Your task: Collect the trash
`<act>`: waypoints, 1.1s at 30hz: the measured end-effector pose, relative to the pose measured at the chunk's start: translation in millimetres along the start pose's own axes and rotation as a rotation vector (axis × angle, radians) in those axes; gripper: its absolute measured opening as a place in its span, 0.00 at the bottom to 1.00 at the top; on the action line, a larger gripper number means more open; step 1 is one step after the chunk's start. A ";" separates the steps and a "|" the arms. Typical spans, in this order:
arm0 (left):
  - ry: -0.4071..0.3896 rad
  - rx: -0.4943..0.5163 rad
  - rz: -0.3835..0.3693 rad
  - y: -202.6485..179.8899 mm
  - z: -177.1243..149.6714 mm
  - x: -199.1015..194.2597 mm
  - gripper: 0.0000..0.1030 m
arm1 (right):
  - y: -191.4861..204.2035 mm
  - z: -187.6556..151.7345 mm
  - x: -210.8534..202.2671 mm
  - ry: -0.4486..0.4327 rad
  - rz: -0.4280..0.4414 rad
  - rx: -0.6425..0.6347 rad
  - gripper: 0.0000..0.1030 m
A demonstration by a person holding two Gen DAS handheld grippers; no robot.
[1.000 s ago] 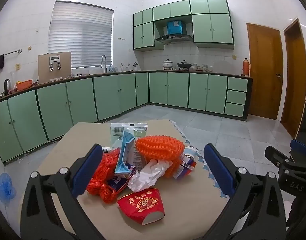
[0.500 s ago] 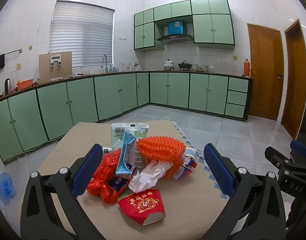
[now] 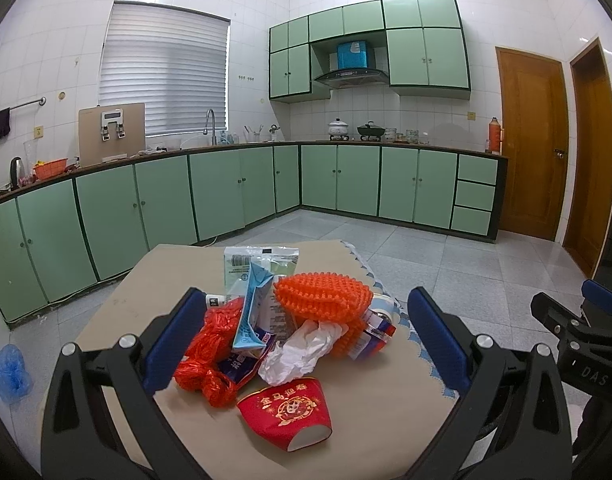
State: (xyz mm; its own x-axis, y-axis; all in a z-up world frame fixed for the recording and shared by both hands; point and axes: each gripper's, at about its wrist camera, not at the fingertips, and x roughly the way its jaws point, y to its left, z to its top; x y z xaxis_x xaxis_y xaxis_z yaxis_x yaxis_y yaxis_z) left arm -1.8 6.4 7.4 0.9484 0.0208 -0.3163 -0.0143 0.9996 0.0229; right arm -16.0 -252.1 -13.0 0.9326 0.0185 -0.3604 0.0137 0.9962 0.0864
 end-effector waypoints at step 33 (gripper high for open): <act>0.006 -0.005 0.009 3.1 -1.4 0.7 0.95 | 0.4 -0.2 0.4 -0.002 0.001 0.001 0.94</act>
State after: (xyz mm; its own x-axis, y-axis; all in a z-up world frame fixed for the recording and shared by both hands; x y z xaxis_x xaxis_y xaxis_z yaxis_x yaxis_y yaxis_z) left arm -1.7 9.5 6.0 0.9463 0.0295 -0.3221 -0.0240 0.9995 0.0211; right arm -15.7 -251.7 -13.3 0.9332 0.0192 -0.3588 0.0132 0.9961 0.0876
